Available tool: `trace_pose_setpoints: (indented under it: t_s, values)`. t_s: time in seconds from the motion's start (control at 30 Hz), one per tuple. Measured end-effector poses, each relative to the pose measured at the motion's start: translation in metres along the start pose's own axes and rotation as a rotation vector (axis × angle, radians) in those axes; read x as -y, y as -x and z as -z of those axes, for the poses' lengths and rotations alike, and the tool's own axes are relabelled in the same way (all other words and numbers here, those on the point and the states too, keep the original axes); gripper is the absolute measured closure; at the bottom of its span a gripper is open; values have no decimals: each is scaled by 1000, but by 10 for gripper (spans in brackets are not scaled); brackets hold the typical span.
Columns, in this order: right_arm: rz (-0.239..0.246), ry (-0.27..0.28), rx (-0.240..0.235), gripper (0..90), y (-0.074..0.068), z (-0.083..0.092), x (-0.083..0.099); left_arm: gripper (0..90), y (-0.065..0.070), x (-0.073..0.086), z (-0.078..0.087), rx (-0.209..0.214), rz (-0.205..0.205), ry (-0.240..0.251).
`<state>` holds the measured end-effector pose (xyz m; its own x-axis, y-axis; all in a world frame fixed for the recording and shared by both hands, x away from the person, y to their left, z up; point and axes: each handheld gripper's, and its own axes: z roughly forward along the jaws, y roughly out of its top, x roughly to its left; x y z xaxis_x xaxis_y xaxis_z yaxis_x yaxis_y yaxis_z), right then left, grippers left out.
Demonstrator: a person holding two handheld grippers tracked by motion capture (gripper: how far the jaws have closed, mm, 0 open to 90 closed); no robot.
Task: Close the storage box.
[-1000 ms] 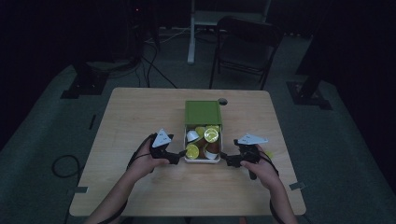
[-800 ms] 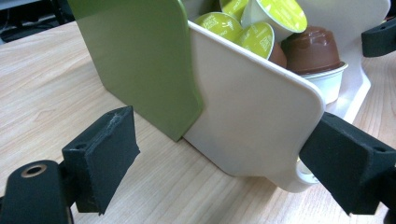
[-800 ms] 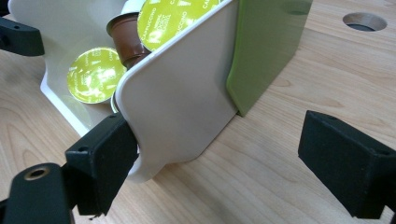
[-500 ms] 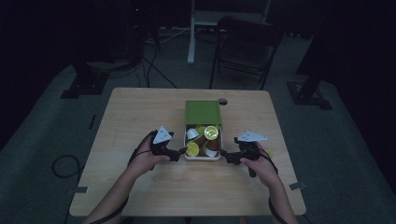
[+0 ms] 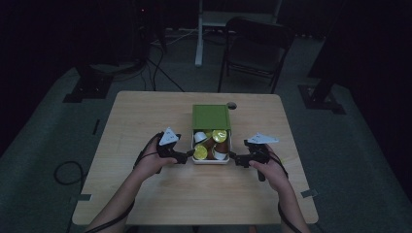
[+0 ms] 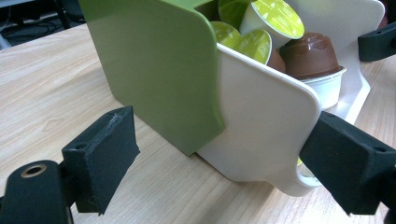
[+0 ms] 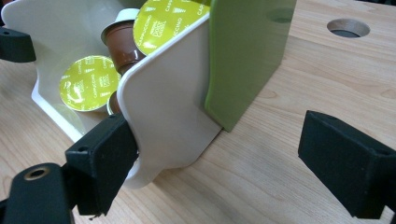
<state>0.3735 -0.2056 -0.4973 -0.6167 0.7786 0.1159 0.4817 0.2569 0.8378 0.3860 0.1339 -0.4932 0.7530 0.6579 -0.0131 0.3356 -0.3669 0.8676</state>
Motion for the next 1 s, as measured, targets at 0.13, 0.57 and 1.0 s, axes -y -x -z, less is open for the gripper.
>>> trace_pose_setpoints:
  t_s: [0.13, 0.57, 1.0]
  values:
    - [-6, 1, 5, 118, 1, -2, -1, 125, -1, -2, -1, -12, -10, -6]
    - [-13, 11, 20, 118, 5, -8, -5, 125, -8, -3, -6, -18, 13, 5]
    - [-39, 22, 35, 118, 10, -14, -8, 123, -12, -8, -11, -35, 13, -1]
